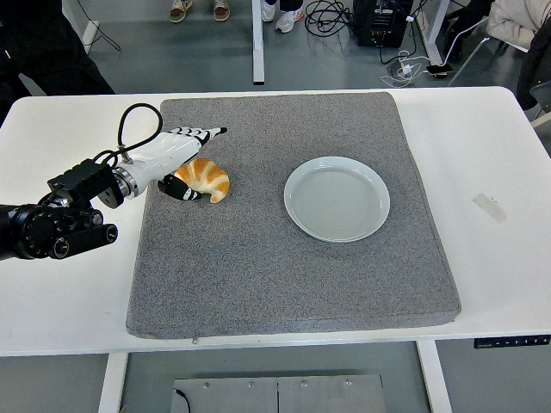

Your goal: Place the bread on the plate

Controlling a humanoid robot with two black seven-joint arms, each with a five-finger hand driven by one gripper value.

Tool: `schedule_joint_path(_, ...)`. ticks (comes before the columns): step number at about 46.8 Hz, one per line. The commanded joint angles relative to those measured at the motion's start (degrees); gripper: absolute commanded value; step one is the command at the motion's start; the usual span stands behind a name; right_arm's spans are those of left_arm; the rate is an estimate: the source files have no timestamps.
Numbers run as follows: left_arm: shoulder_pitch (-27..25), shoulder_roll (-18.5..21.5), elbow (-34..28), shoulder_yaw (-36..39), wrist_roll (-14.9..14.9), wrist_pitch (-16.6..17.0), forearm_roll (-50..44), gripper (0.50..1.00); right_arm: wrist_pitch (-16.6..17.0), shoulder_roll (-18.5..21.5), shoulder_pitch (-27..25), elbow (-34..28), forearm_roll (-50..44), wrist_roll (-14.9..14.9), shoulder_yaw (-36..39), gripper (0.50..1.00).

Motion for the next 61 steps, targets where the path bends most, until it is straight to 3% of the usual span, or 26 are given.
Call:
schedule_joint_path(1,0.10,-0.25,0.58,0.05,-0.01,0.06,0.00,0.918,-0.01,0.00,0.00,0.00,0.00,0.00,0.06,1.000)
schedule_joint_path(7,0.45,-0.25,0.58,0.05,-0.01,0.06,0.70,0.806,-0.01,0.00,0.00,0.00,0.00,0.00,-0.02,1.000)
schedule_joint_path(11,0.63,-0.51,0.58,-0.04,-0.01,-0.03,1.58,0.766,-0.01,0.00,0.00,0.00,0.00,0.00,-0.02,1.000)
schedule_joint_path(30,1.77,-1.57,0.75,-0.12,-0.19,-0.03,3.08,0.737,-0.01,0.00,0.00,0.00,0.00,0.00,-0.02,1.000)
schedule_joint_path(37,1.68,-1.39,0.75,-0.39,-0.19,-0.12,2.99,0.630,-0.01,0.00,0.00,0.00,0.00,0.00,-0.02,1.000)
schedule_joint_path(41,1.33,-1.13,0.75,-0.56,-0.10,-0.64,2.99,0.500,-0.01,0.00,0.00,0.00,0.00,0.00,0.06,1.000)
schedule_joint_path(61,-0.69,0.01,0.49,-1.44,-0.72,-0.64,2.90,0.500,-0.01,0.00,0.00,0.00,0.00,0.00,-0.02,1.000)
